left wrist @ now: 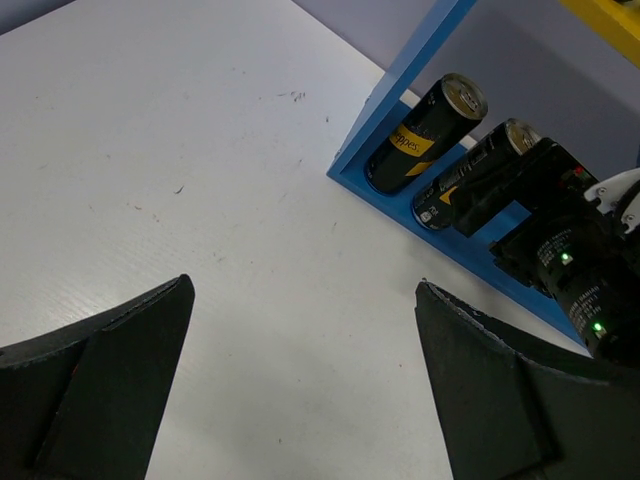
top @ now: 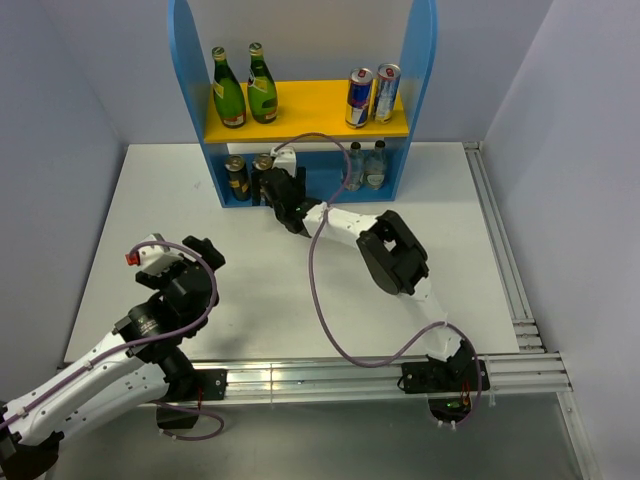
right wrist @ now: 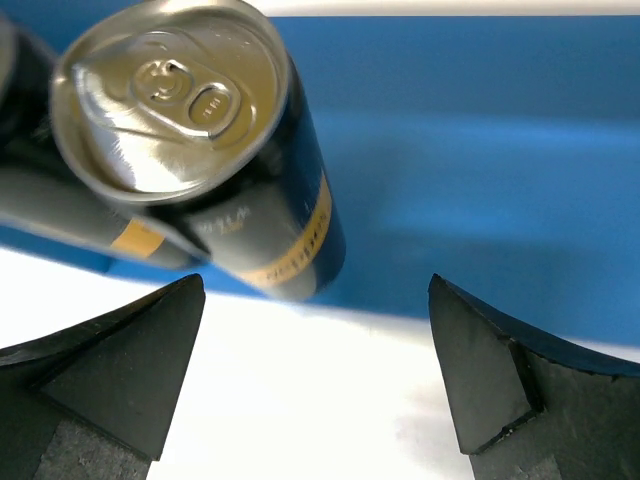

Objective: Place and organize the beverage onto the shelf

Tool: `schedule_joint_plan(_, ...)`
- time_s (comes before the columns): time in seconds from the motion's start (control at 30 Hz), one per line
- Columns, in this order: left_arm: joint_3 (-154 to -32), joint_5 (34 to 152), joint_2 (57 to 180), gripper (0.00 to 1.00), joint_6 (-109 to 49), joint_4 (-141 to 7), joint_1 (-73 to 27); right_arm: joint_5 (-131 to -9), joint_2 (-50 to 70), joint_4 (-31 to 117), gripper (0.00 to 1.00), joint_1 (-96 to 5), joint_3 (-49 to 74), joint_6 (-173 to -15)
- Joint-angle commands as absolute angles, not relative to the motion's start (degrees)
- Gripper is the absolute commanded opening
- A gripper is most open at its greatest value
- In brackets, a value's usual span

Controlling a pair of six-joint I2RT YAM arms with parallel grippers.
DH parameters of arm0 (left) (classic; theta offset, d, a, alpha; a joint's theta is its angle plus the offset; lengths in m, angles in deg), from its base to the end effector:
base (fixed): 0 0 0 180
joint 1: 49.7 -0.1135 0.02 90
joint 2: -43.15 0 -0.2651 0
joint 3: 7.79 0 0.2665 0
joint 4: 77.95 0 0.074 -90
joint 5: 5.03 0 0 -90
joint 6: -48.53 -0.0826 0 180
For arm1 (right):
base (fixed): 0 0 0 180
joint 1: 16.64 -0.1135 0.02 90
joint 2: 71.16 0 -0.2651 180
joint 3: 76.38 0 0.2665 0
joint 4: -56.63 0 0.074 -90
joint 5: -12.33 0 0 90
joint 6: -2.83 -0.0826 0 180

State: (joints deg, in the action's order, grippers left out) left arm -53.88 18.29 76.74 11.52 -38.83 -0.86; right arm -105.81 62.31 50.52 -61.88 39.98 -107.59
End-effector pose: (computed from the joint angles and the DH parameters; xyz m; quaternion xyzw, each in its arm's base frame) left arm 0.1590 -0.0666 0.2700 -0.3143 0.6999 -0.0458 0.6397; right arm 0.4445 0.3929 0.1696 -0.0434 0.8197 0.1189 0.5586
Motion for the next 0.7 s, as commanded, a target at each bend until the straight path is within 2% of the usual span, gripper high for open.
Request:
schedule_joint_plan(0.0,-54.0,18.3,76.8,0.99,10.6,-40.0,-0.7,-108.1,54.6,56.3,1.0,-63.8,35.7,-106.9)
schedule_joint_plan(0.13,-54.1,18.4,77.2,0.99,10.6,-40.0,-0.7,-112.5,48.9,56.7,1.0,-67.0,27.7,-107.5)
schedule_joint_plan(0.37,-54.6,19.9,78.0,0.99,10.0,-39.8,-0.6,-117.5,26.8,53.2,1.0,-75.6,1.8,-115.3)
schedule_joint_plan(0.5,-56.4,22.7,77.8,0.99,9.4,-39.6,-0.3,-130.2,14.1,39.8,1.0,-82.1,-2.8,-115.6)
schedule_joint_plan(0.67,-60.8,29.4,78.7,0.99,4.4,-41.2,-0.1,-136.1,-5.7,28.5,1.0,-87.8,-3.5,-110.8)
